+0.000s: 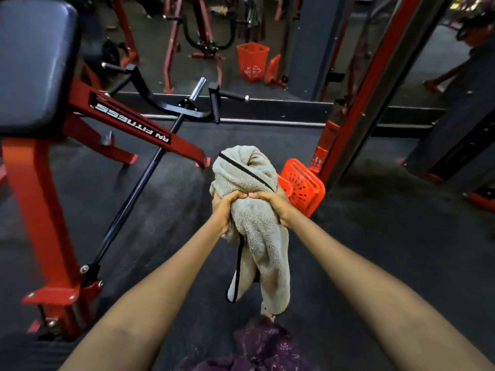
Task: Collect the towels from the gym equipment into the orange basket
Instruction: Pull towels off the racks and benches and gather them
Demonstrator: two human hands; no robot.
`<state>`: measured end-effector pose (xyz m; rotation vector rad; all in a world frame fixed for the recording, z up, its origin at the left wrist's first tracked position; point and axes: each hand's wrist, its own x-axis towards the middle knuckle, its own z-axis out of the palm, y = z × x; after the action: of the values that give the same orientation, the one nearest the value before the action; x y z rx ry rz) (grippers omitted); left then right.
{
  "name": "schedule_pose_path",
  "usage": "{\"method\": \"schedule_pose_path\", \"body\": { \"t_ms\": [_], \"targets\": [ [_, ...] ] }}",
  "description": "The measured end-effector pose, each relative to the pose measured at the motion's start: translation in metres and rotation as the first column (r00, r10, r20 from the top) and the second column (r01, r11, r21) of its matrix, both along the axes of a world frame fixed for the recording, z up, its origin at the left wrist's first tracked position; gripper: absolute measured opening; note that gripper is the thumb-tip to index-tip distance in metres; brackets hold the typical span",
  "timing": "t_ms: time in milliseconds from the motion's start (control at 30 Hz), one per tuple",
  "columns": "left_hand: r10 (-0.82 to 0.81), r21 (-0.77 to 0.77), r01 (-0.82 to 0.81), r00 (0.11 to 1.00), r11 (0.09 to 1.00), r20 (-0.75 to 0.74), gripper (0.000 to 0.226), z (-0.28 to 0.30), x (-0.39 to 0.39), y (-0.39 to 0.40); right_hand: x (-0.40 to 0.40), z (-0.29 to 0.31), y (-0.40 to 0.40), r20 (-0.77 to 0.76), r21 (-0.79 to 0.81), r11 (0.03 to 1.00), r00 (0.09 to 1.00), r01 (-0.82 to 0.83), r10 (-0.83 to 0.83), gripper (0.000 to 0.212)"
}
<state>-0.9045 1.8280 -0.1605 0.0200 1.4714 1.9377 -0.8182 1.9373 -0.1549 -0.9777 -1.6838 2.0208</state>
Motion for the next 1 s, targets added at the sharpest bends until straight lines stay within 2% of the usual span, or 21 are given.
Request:
{"method": "schedule_pose_path", "body": {
  "t_ms": [133, 333, 500, 667, 800, 1000],
  "targets": [
    [0.089, 0.004, -0.089, 0.995, 0.996, 0.055, 0.051, 0.006, -0.038, 0.059, -0.057, -0.005, 0.070, 0.035, 0.003, 0.995, 0.994, -0.102, 0.102, 0.092],
    [0.208, 0.002, -0.208, 0.977, 0.978, 0.052, 0.050, 0.007, -0.095, 0.122, -0.124, 0.009, 0.136, -0.003, -0.022, 0.981, 0.981, -0.195, 0.195, 0.069],
    [0.239, 0.014, -0.240, 0.968, 0.971, 0.079, 0.043, 0.000, -0.143, 0.162, -0.180, -0.001, 0.182, 0.009, -0.032, 0.971, 0.972, -0.236, 0.236, 0.086],
    [0.261, 0.032, -0.264, 0.962, 0.964, 0.074, 0.057, -0.016, -0.196, 0.210, -0.236, -0.018, 0.228, -0.004, -0.059, 0.975, 0.977, -0.214, 0.215, 0.085],
    [0.279, 0.052, -0.285, 0.955, 0.957, 0.097, 0.044, -0.019, -0.238, 0.253, -0.277, -0.025, 0.268, 0.012, -0.070, 0.977, 0.979, -0.203, 0.204, 0.084],
    [0.313, 0.070, -0.324, 0.940, 0.943, 0.135, 0.042, -0.014, -0.283, 0.299, -0.332, -0.026, 0.318, 0.021, -0.024, 0.971, 0.971, -0.237, 0.237, 0.085]
  ]
}}
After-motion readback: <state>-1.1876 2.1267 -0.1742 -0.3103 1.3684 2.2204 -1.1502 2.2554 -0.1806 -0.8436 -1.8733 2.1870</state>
